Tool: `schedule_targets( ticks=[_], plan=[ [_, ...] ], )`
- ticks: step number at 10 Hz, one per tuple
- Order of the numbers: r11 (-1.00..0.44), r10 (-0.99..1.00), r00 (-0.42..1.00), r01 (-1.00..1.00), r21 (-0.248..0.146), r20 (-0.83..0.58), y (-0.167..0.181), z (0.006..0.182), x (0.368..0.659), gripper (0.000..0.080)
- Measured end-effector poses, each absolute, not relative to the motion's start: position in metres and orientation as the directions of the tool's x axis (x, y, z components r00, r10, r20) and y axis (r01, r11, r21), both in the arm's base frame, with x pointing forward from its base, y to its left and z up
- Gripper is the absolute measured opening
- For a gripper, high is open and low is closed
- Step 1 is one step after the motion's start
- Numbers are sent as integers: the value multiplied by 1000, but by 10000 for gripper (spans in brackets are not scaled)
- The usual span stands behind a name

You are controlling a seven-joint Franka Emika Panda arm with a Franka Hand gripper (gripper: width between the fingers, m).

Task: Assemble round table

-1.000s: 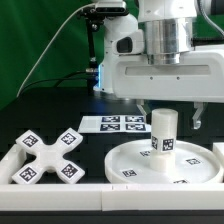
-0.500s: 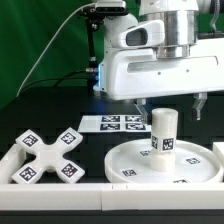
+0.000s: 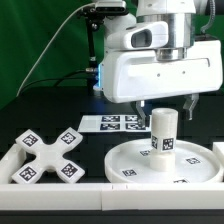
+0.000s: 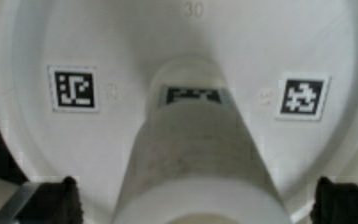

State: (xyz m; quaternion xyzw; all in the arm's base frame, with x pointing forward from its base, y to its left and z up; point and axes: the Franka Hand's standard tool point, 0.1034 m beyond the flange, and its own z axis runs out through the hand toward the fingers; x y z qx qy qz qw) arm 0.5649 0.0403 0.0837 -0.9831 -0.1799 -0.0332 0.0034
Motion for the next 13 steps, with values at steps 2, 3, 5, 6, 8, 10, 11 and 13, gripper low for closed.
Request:
schedule_targets(
  ticks=[2, 3, 5, 6, 8, 10, 11, 13],
  plan=[
    [-952, 304, 950, 305, 2, 68, 40, 83, 565, 519],
    [-972, 236, 969, 237, -3, 68, 40, 83, 565, 400],
    [-995, 98, 993, 99, -13, 67, 40, 83, 565, 404],
    [-1000, 21, 998, 23, -17, 66, 40, 83, 565, 404],
    [-972, -234, 963, -232, -29, 131, 40, 83, 564, 404],
    [-825, -566, 817, -561, -69, 112, 38, 82, 564, 404],
    [-700, -714, 695, -708, -89, 89, 38, 82, 563, 404],
    [-486, -874, 486, -866, -119, 30, 38, 81, 561, 406]
  ],
)
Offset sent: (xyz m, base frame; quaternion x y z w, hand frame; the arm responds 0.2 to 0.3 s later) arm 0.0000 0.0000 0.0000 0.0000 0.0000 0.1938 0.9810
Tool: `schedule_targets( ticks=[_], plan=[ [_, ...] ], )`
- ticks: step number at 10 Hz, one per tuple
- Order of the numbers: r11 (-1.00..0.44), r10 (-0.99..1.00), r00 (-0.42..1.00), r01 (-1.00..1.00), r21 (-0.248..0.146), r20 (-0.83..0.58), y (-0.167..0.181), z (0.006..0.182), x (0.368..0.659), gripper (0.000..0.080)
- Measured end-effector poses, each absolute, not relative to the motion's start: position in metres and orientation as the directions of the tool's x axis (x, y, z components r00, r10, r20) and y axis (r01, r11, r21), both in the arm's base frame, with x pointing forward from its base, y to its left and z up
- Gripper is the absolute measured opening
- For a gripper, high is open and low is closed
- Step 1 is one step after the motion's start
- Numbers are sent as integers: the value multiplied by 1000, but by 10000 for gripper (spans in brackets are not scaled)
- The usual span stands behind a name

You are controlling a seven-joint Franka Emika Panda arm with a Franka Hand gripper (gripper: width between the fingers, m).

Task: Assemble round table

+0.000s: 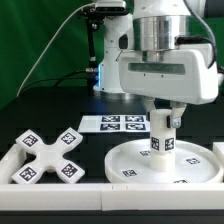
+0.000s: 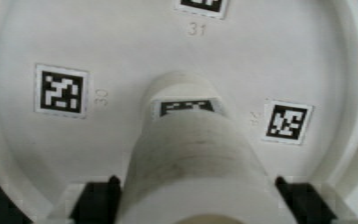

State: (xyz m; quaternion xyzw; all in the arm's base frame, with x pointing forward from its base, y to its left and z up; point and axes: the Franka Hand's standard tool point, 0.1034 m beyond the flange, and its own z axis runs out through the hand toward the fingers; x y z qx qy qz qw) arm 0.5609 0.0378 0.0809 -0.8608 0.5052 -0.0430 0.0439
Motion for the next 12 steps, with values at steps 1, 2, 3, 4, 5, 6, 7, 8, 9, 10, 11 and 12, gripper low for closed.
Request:
schedule_targets(
  ticks=[1, 2, 3, 4, 5, 6, 7, 8, 9, 10, 11, 12],
  plan=[
    [-438, -898, 439, -891, -122, 21, 38, 81, 561, 406],
    [-364, -931, 366, -923, -124, 10, 38, 81, 561, 406],
    [-224, -973, 229, -966, -128, -24, 37, 81, 560, 406],
    [-17, -997, 27, -992, -121, -77, 34, 80, 560, 406],
    [168, -981, -156, -980, -105, -117, 35, 80, 560, 406],
    [260, -959, -246, -961, -94, -138, 36, 80, 560, 406],
    [243, -964, -229, -965, -96, -136, 36, 80, 560, 406],
    [220, -969, -206, -970, -99, -134, 36, 80, 560, 423],
    [135, -985, -122, -985, -108, -119, 37, 79, 560, 423],
    [-28, -995, 40, -992, -122, -96, 40, 79, 560, 585],
    [-252, -962, 264, -957, -141, -70, 41, 79, 559, 585],
    [-393, -913, 405, -907, -149, -58, 46, 80, 554, 638]
  ],
)
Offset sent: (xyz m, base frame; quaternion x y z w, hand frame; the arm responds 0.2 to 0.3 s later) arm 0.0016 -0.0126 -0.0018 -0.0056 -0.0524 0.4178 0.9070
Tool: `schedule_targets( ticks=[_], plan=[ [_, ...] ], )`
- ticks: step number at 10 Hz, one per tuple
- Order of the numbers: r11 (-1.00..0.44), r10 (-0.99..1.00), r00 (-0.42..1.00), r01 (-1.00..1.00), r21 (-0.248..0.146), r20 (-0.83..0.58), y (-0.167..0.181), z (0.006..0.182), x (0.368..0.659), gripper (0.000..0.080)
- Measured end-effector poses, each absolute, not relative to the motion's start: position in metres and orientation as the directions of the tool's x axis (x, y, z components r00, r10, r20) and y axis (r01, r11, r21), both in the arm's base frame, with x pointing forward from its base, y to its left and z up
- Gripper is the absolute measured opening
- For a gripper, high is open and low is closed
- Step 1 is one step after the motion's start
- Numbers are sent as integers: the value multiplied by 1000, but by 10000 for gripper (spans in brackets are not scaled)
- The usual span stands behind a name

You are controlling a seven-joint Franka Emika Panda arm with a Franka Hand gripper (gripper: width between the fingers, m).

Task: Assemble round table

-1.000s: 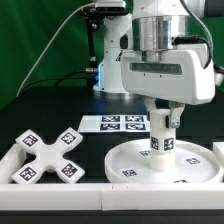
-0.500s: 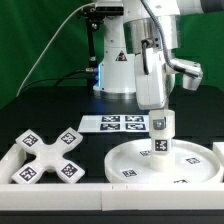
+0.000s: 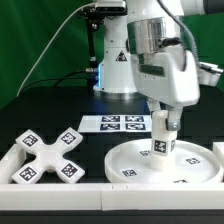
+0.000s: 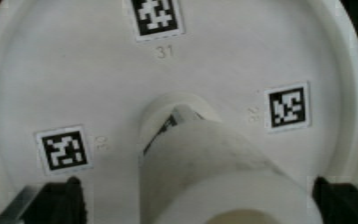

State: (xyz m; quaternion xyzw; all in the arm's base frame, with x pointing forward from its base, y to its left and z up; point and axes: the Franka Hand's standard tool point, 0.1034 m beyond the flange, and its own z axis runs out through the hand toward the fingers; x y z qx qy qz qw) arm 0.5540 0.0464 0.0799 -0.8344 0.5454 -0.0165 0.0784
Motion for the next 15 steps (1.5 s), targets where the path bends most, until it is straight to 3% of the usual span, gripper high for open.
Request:
schedule_targets(
  ticks=[5, 7, 11, 12, 13, 14, 15],
  plan=[
    [-645, -756, 654, -749, -151, -13, 46, 79, 552, 649],
    [-944, -316, 948, -309, -116, 47, 43, 77, 563, 649],
    [-991, -107, 991, -100, -91, 77, 40, 78, 566, 649],
    [-997, -18, 996, -12, -74, 83, 39, 78, 566, 649],
    [-957, 287, 954, 289, -13, 90, 40, 79, 567, 649],
    [-885, 466, 882, 466, 12, 68, 41, 80, 567, 649],
    [-894, 447, 892, 448, 12, 69, 41, 80, 567, 649]
  ],
)
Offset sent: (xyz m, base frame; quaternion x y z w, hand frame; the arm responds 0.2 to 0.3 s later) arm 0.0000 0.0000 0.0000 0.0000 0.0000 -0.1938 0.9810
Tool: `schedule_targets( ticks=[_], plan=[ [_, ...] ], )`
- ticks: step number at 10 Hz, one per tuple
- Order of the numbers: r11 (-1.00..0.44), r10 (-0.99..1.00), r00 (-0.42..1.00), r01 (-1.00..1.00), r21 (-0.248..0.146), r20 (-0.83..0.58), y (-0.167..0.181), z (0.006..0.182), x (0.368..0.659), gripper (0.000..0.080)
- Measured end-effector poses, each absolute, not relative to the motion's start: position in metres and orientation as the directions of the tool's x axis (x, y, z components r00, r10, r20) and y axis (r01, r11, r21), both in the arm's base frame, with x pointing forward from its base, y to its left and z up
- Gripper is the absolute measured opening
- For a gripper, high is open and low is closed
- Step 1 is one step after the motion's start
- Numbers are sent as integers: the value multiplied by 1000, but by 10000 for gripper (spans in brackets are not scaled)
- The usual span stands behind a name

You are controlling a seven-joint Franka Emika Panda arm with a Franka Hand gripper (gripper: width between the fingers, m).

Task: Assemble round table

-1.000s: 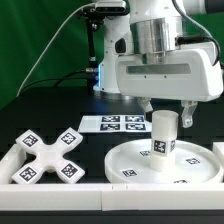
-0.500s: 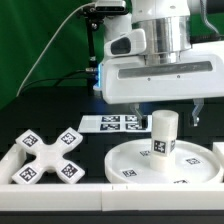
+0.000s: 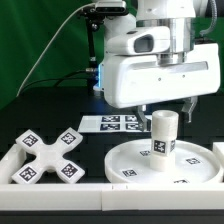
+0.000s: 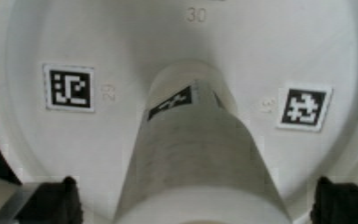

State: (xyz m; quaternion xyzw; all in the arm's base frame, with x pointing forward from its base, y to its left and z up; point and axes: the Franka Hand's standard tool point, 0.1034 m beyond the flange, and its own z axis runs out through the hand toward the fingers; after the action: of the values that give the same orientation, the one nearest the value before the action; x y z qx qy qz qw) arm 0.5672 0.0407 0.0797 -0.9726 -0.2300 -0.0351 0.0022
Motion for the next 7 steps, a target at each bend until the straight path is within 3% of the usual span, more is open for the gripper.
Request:
schedule_targets(
  ticks=[1, 3, 7],
  plan=[
    [-901, 433, 899, 433, 11, 68, 40, 79, 567, 649],
    [-932, 363, 929, 364, 5, 70, 40, 79, 567, 399],
    [-998, -63, 992, -62, -16, 113, 39, 79, 569, 403]
  ],
)
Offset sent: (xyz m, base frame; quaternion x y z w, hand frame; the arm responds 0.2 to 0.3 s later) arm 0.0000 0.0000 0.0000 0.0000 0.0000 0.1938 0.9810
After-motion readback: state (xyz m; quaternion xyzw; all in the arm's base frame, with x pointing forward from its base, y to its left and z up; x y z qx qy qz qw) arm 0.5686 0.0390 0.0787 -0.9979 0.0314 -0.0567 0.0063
